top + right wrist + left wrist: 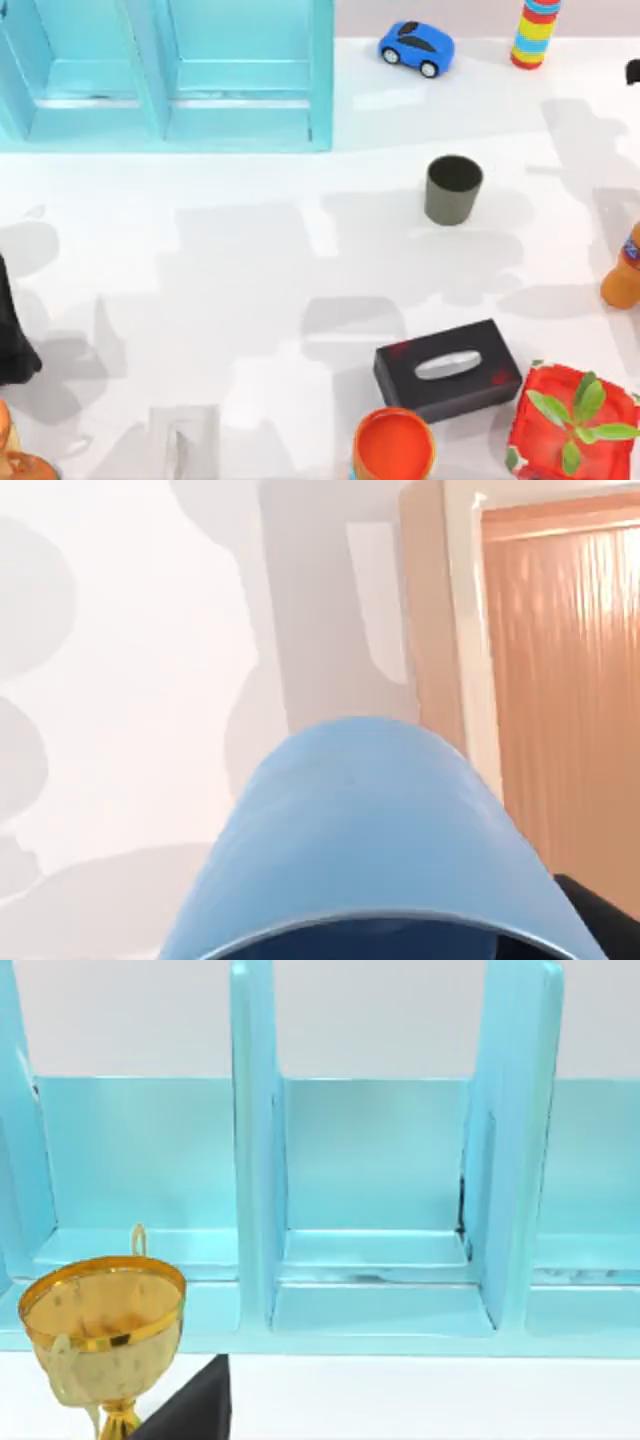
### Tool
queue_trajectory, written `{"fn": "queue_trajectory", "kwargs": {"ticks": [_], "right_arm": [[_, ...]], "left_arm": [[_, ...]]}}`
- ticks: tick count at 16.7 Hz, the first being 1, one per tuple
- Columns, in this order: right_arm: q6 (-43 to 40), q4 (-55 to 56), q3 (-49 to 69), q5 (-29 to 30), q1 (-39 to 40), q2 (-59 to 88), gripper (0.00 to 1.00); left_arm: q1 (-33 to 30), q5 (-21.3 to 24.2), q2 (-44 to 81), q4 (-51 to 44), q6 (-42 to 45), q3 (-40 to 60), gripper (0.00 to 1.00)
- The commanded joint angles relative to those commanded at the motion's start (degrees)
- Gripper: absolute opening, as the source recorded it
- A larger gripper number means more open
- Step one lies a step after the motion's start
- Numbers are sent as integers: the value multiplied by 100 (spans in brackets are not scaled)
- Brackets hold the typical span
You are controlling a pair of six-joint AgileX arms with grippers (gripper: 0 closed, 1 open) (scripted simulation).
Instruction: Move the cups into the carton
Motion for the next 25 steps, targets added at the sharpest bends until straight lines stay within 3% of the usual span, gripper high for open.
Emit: {"fn": "queue_trajectory", "kwargs": {"ticks": [6,11,19,25], "right_arm": [[-3088,-502,-1050,-313,-2792,-898,0],[-4767,-855,-1734,-813,-4200,-1481,0],[-5042,-912,-1885,-950,-4419,-1577,0],[-4935,27,-2831,-973,-4307,-1639,0]], "left_arm": [[0,0,0,0,0,0,100],[0,0,0,0,0,0,100],[0,0,0,0,0,0,100],[0,0,0,0,0,0,100]]}}
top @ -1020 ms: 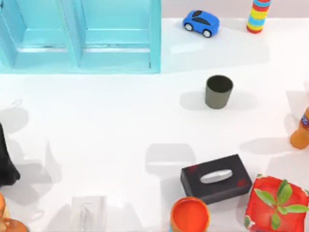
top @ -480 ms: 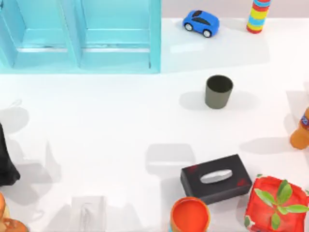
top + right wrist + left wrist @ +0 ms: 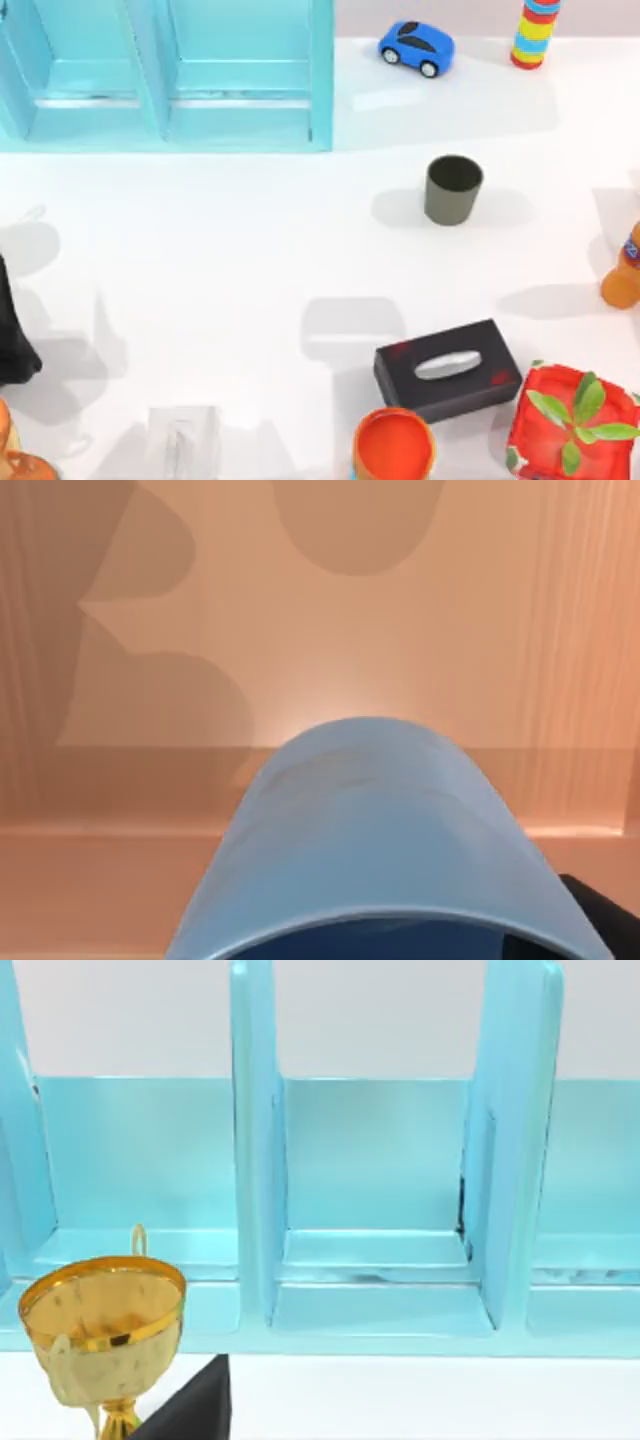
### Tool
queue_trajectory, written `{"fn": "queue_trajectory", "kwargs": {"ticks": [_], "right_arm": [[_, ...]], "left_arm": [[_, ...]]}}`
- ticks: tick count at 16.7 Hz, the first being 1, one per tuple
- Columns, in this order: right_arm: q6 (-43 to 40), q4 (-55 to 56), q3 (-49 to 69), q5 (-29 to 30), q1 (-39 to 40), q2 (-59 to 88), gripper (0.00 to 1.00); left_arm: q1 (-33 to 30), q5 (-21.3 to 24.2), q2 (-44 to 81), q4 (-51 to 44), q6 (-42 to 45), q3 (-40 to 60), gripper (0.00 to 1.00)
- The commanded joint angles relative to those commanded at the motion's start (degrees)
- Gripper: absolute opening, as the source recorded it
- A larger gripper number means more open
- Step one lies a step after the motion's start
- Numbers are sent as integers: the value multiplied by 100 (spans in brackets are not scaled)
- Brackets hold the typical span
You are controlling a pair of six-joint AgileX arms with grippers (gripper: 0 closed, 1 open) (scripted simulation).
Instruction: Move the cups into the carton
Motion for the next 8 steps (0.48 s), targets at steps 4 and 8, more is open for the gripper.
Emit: {"fn": "queue_trajectory", "kwargs": {"ticks": [4,8], "right_arm": [[58,494,-540,10,44,11,0],[59,500,-546,11,45,12,0]], "left_arm": [[0,0,0,0,0,0,100],[0,0,0,0,0,0,100]]}}
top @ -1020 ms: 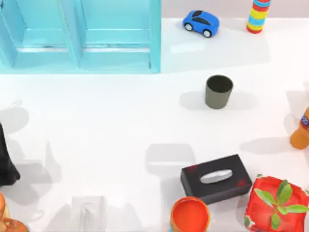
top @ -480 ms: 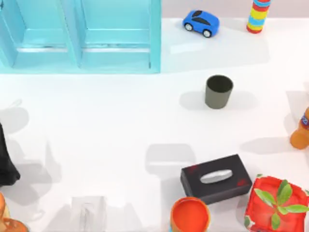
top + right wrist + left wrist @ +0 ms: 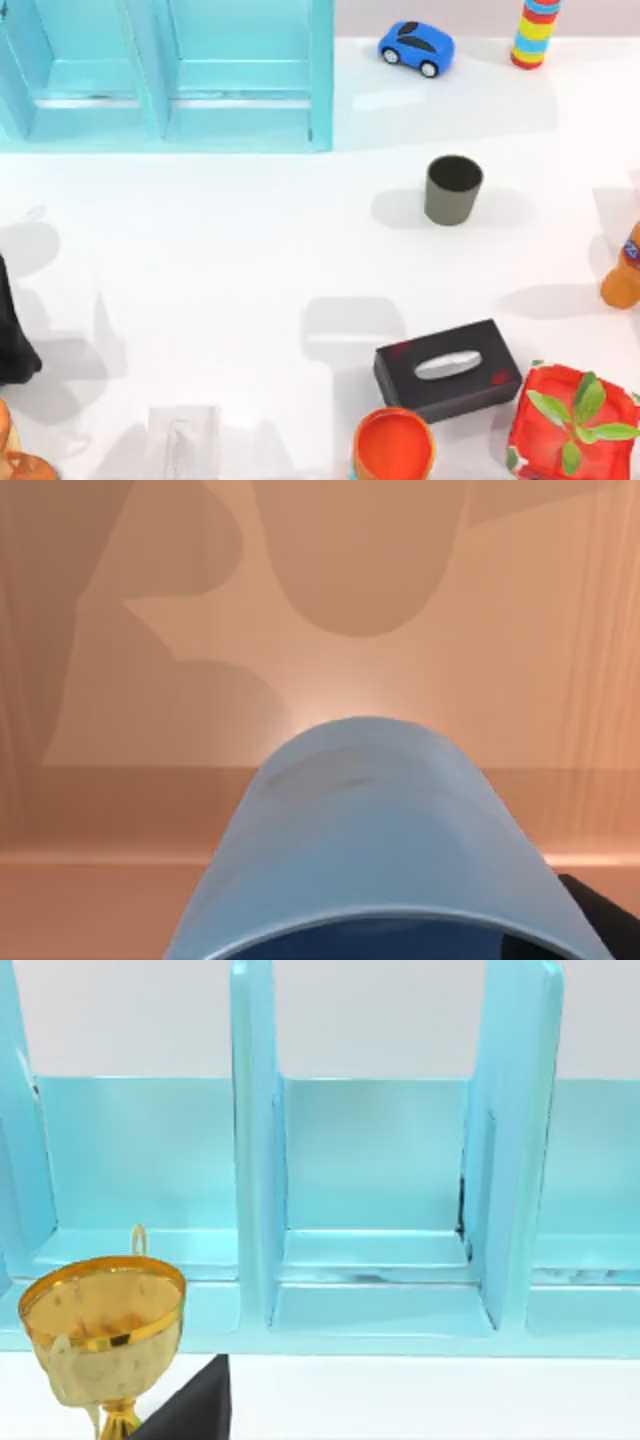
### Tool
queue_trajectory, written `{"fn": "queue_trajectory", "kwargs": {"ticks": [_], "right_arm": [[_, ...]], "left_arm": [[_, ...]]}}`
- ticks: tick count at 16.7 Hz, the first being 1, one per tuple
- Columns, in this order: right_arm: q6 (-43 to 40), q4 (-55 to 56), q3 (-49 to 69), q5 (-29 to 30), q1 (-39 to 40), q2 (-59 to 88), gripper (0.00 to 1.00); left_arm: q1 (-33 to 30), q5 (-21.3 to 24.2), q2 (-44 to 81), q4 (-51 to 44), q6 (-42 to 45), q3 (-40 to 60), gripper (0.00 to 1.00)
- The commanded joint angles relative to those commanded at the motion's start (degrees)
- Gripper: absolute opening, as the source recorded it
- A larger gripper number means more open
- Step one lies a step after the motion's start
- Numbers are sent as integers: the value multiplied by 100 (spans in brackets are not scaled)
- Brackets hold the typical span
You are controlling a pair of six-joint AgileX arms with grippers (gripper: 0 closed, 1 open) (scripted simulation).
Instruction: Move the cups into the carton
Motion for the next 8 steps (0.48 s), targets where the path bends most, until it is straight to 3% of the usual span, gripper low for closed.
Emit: {"fn": "queue_trajectory", "kwargs": {"ticks": [8], "right_arm": [[0,0,0,0,0,0,60]], "left_arm": [[0,0,0,0,0,0,100]]}}
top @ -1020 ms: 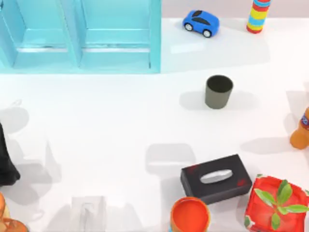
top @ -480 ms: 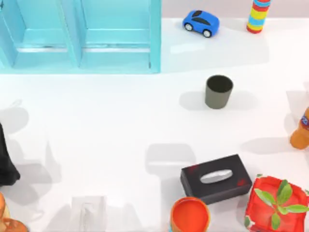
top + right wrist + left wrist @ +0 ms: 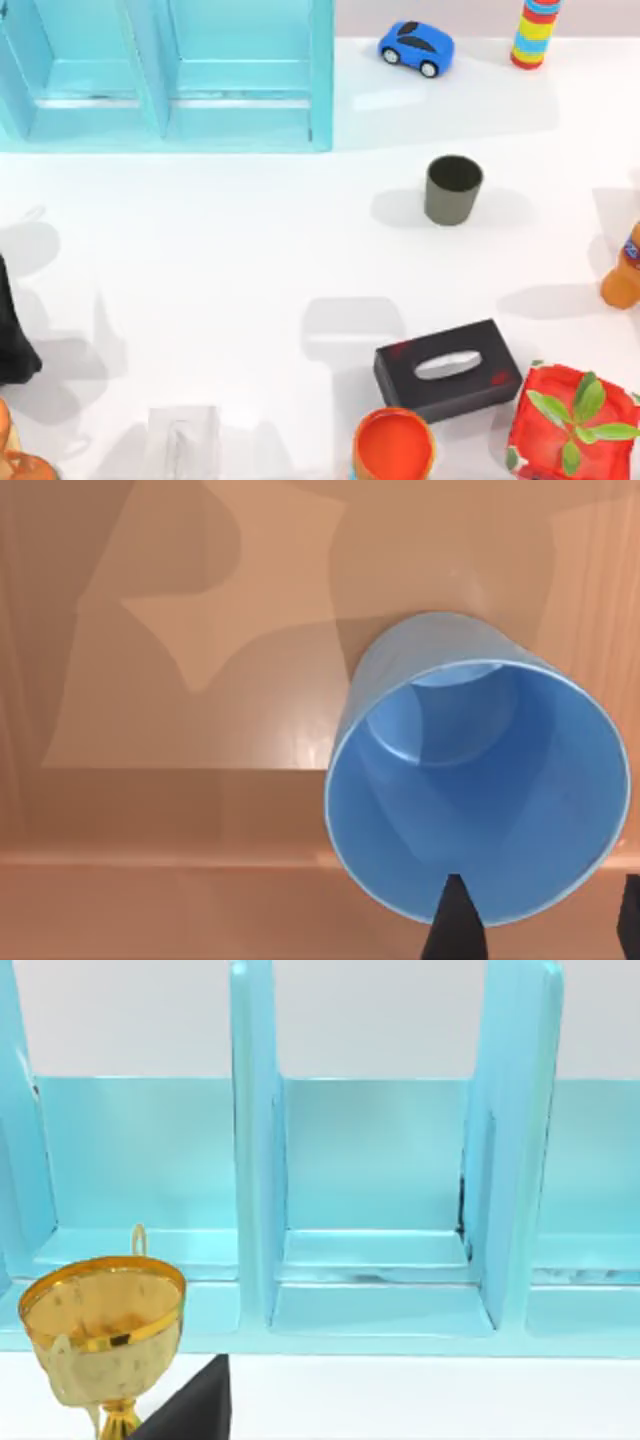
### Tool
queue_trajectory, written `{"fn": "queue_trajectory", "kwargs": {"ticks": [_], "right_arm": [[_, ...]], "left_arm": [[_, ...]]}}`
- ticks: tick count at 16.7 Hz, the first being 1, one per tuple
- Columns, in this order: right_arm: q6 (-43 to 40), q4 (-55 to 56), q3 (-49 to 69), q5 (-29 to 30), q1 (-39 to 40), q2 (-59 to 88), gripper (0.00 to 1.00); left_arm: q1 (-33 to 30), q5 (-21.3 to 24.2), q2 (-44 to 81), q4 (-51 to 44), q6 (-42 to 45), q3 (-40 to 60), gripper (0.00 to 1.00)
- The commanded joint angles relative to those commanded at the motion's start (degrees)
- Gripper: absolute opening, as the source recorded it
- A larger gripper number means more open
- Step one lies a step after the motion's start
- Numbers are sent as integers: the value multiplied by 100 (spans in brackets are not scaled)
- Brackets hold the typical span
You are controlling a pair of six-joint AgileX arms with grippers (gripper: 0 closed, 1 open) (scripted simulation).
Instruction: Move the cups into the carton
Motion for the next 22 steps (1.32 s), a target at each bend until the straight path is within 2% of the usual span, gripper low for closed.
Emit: {"fn": "queue_trajectory", "kwargs": {"ticks": [5,6,16,22], "right_arm": [[0,0,0,0,0,0,98],[0,0,0,0,0,0,100],[-9,-95,97,-10,-13,8,100],[-40,-1596,1604,-17,-39,24,100]], "left_arm": [[0,0,0,0,0,0,100],[0,0,0,0,0,0,100],[0,0,0,0,0,0,100],[0,0,0,0,0,0,100]]}}
